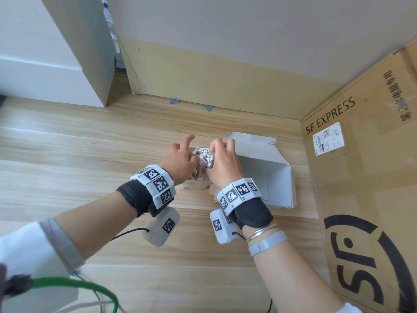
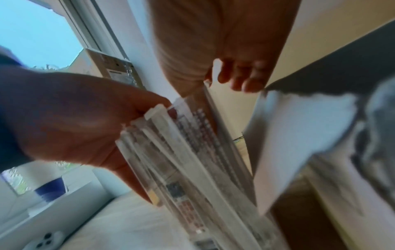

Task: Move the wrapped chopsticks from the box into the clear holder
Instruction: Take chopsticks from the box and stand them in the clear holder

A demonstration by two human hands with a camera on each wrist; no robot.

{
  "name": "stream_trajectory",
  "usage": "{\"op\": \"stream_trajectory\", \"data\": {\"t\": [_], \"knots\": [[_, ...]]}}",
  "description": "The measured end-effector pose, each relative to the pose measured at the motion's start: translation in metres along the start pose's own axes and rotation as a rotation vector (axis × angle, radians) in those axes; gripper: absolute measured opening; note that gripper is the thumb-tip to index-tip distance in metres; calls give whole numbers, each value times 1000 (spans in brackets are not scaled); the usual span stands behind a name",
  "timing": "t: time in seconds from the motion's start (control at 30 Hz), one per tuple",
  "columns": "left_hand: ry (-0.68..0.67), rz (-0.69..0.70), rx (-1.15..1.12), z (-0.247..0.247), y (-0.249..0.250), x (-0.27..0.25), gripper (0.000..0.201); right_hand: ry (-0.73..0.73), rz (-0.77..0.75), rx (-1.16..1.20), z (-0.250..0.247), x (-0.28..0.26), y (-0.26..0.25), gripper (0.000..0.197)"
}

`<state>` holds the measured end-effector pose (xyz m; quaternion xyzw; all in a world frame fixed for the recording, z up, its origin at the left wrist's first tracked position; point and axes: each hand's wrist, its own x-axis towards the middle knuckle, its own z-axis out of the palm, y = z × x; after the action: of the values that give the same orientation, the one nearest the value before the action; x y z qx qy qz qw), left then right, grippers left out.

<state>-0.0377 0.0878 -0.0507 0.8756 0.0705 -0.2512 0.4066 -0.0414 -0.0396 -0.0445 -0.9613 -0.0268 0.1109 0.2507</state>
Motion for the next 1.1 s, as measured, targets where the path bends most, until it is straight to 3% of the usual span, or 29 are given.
{"op": "stream_trajectory", "data": {"t": [0.13, 0.3, 0.53, 0.7, 0.87, 1.1], "knots": [[-12, -22, 12, -3, 0, -2, 58, -251, 162, 94, -14, 0, -2, 66], [-35, 4, 13, -4, 4, 2, 59, -410, 312, 295, -19, -2, -11, 68], [20, 72, 22, -22, 20, 16, 65, -315, 364, 441, -23, 14, -23, 61], [95, 99, -24, -46, 31, 37, 69, -233, 256, 296, -36, 47, -36, 53], [182, 116, -31, -68, 37, 65, 67, -166, 264, 370, -33, 90, -43, 53], [240, 121, -12, -83, 39, 92, 61, -146, 233, 249, -28, 131, -50, 53]]}}
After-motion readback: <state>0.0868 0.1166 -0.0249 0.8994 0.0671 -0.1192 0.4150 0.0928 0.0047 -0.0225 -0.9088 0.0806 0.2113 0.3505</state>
